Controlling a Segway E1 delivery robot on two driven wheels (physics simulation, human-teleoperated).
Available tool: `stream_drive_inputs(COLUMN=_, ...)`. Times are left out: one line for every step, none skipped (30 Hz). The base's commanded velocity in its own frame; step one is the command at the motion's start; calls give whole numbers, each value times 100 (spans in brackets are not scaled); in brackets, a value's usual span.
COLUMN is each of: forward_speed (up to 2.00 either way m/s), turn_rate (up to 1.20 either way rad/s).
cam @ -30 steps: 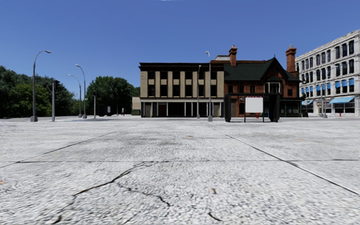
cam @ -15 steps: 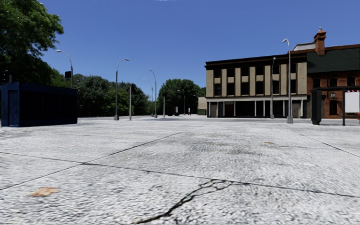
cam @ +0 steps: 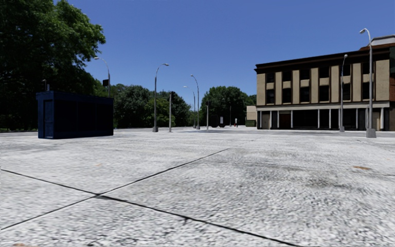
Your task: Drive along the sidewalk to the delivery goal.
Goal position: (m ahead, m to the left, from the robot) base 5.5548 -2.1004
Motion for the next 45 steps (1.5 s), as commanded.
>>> stream_drive_inputs(forward_speed=161, turn_rate=0)
stream_drive_inputs(forward_speed=161, turn_rate=0)
stream_drive_inputs(forward_speed=161, turn_rate=0)
stream_drive_inputs(forward_speed=161, turn_rate=-2)
stream_drive_inputs(forward_speed=161, turn_rate=-22)
stream_drive_inputs(forward_speed=161, turn_rate=-39)
stream_drive_inputs(forward_speed=161, turn_rate=-60)
stream_drive_inputs(forward_speed=161, turn_rate=-90)
stream_drive_inputs(forward_speed=161, turn_rate=-90)
stream_drive_inputs(forward_speed=161, turn_rate=-109)
stream_drive_inputs(forward_speed=161, turn_rate=-116)
stream_drive_inputs(forward_speed=161, turn_rate=-111)
stream_drive_inputs(forward_speed=161, turn_rate=-27)
stream_drive_inputs(forward_speed=161, turn_rate=-4)
stream_drive_inputs(forward_speed=161, turn_rate=-4)
stream_drive_inputs(forward_speed=161, turn_rate=0)
stream_drive_inputs(forward_speed=161, turn_rate=0)
stream_drive_inputs(forward_speed=161, turn_rate=0)
stream_drive_inputs(forward_speed=161, turn_rate=0)
stream_drive_inputs(forward_speed=161, turn_rate=0)
stream_drive_inputs(forward_speed=161, turn_rate=0)
stream_drive_inputs(forward_speed=161, turn_rate=0)
stream_drive_inputs(forward_speed=161, turn_rate=0)
stream_drive_inputs(forward_speed=161, turn_rate=0)
stream_drive_inputs(forward_speed=161, turn_rate=0)
stream_drive_inputs(forward_speed=161, turn_rate=0)
stream_drive_inputs(forward_speed=161, turn_rate=-8)
stream_drive_inputs(forward_speed=161, turn_rate=-11)
stream_drive_inputs(forward_speed=161, turn_rate=-21)
stream_drive_inputs(forward_speed=161, turn_rate=-29)
stream_drive_inputs(forward_speed=161, turn_rate=-60)
stream_drive_inputs(forward_speed=161, turn_rate=-60)
stream_drive_inputs(forward_speed=161, turn_rate=-73)
stream_drive_inputs(forward_speed=161, turn_rate=-82)
stream_drive_inputs(forward_speed=161, turn_rate=-85)
stream_drive_inputs(forward_speed=161, turn_rate=-85)
stream_drive_inputs(forward_speed=161, turn_rate=-87)
stream_drive_inputs(forward_speed=161, turn_rate=-87)
stream_drive_inputs(forward_speed=161, turn_rate=-87)
stream_drive_inputs(forward_speed=161, turn_rate=-87)
stream_drive_inputs(forward_speed=161, turn_rate=-50)
stream_drive_inputs(forward_speed=161, turn_rate=0)
stream_drive_inputs(forward_speed=161, turn_rate=0)
stream_drive_inputs(forward_speed=161, turn_rate=0)
stream_drive_inputs(forward_speed=161, turn_rate=0)
